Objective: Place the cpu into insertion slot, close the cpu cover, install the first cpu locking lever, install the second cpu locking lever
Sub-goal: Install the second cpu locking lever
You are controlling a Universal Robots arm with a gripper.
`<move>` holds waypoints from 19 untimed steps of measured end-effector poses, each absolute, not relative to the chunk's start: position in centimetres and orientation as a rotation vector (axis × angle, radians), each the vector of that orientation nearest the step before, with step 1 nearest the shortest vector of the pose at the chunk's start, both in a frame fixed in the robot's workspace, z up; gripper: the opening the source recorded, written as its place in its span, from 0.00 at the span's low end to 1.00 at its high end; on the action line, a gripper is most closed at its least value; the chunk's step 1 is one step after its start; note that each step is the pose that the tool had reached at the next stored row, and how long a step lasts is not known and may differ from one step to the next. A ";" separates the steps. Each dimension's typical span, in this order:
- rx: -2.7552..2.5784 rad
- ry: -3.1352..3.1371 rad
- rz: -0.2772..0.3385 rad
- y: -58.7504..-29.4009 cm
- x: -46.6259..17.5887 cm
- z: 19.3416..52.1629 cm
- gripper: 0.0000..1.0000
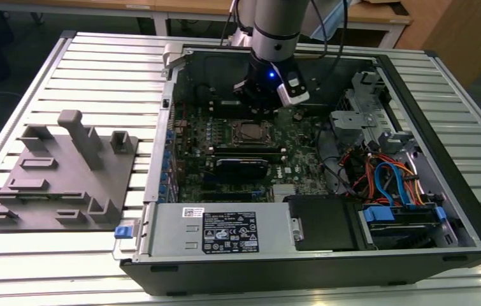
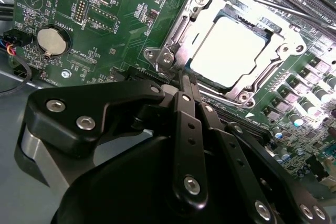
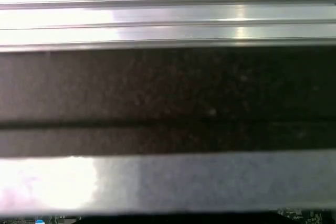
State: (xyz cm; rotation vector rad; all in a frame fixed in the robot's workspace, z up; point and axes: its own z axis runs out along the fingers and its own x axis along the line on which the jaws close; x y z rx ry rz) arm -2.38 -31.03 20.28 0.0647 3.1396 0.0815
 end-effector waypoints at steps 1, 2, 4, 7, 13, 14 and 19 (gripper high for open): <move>0.065 3.140 0.081 -31.0 -2.4 20.3 0.10; 0.065 3.140 0.081 -31.1 -2.4 20.3 0.10; 0.065 3.140 0.081 -31.1 -2.4 20.3 0.10; 0.065 3.140 0.081 -31.1 -2.4 20.3 0.10; 0.065 3.140 0.080 -31.1 -2.4 21.0 0.10; 0.065 3.140 0.078 -31.1 -2.4 21.2 0.10; 0.065 3.140 0.073 -31.2 -2.4 21.4 0.10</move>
